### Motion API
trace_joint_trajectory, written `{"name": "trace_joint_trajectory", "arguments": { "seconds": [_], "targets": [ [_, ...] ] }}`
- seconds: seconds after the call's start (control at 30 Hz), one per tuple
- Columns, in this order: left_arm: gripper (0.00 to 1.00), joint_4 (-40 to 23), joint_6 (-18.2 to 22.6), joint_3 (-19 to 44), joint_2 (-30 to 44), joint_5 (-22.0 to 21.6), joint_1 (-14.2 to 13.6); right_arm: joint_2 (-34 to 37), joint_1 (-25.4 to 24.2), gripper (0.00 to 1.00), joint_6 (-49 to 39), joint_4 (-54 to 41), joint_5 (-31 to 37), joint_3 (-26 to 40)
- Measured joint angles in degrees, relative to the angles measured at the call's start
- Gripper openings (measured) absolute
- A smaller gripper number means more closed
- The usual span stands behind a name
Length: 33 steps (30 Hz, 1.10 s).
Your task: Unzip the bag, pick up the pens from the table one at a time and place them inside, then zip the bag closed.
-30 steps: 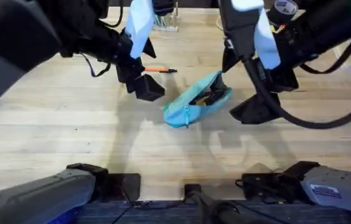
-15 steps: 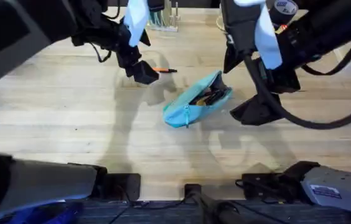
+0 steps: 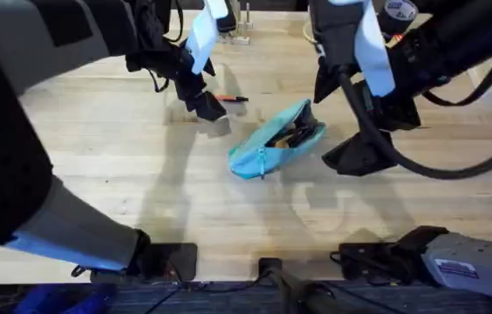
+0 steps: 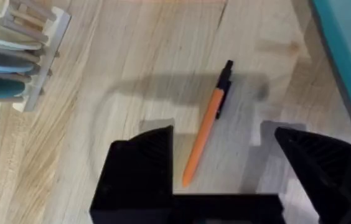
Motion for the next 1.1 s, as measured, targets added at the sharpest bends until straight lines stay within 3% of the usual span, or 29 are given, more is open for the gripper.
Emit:
{"name": "trace_joint_trajectory", "arguments": {
  "seconds": [0.33, 0.7, 0.77, 0.9, 1.1],
  "targets": [
    [0.991, 1.71, -0.63, 0.02, 5.44, -0.13, 0.0, 0.0, 0.0, 0.997, 1.16, 0.0, 0.0, 0.0],
    [0.983, 1.93, -4.07, 0.83, 8.34, 0.7, 0.07, 0.0, 0.0, 0.997, 1.35, 0.0, 0.0, 0.0],
    [0.916, 2.12, -4.46, 1.13, 8.67, 0.8, 0.14, 0.0, 0.0, 0.997, 1.35, -0.01, -0.01, 0.0],
    [0.665, 2.91, -4.95, 1.31, 8.97, 0.79, 0.35, 0.0, 0.0, 0.997, 1.35, 0.0, 0.0, 0.0],
    [0.452, 2.89, -5.47, 1.33, 8.97, 0.73, 0.33, 0.0, 0.0, 0.997, 1.38, -0.02, 0.0, 0.0]
  ]
}}
